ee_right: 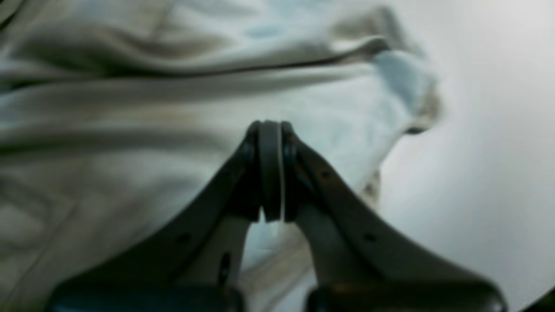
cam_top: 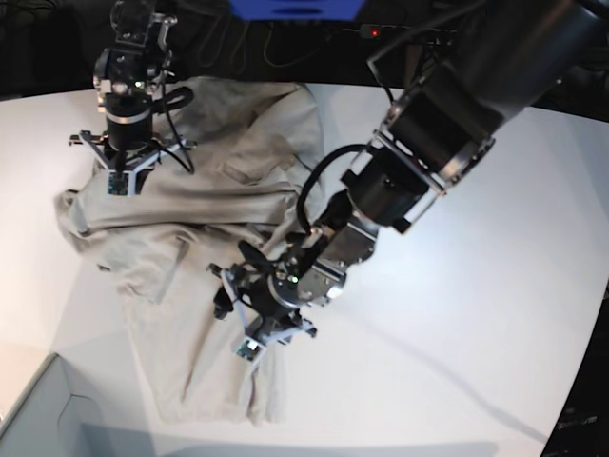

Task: Layout the t-shirt on the table in an organized manner, then fold the t-shirt properly
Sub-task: 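Pull the grasped fold with the left gripper back toward its arm base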

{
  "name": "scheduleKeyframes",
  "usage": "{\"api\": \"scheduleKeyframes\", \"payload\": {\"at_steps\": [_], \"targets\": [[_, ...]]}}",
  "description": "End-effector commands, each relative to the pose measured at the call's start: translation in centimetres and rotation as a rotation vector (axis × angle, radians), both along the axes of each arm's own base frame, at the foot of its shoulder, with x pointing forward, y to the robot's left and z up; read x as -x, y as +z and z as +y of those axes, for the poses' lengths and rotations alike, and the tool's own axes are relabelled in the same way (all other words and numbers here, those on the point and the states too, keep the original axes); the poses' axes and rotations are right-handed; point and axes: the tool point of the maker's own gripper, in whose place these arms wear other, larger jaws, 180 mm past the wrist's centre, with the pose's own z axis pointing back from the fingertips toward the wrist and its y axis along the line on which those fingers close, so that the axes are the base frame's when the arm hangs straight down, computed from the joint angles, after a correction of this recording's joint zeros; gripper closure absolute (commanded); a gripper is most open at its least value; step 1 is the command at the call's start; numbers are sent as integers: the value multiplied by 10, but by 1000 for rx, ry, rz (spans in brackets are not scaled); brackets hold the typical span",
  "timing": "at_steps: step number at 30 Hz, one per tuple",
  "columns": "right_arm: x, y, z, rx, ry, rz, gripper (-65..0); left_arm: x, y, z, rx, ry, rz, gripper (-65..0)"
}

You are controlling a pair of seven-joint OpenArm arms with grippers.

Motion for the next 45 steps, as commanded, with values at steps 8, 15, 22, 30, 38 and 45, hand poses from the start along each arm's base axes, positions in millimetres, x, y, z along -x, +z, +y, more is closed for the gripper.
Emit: {"api": "scheduleKeyframes", "payload": {"at_steps": [8, 15, 22, 30, 38, 45], "targets": [[-12, -7, 48, -48, 122, -12, 0, 6, -30, 22, -57, 36, 48, -330], [-12, -50, 18, 1, 146, 105, 0, 42, -79, 38, -164, 4, 140, -330], [-2, -80, -33, 80, 151, 218, 0, 69, -110, 64, -211, 10, 191, -330], [-26, -71, -87, 100, 35, 196, 0, 94, -128, 141, -174, 165, 284, -329], [-68, -45, -88, 116, 47, 115, 0, 120, -64, 181, -47, 271, 241, -329], [-92, -28, -85, 118, 53, 59, 0, 126, -7, 220, 43, 398, 129, -329]]}}
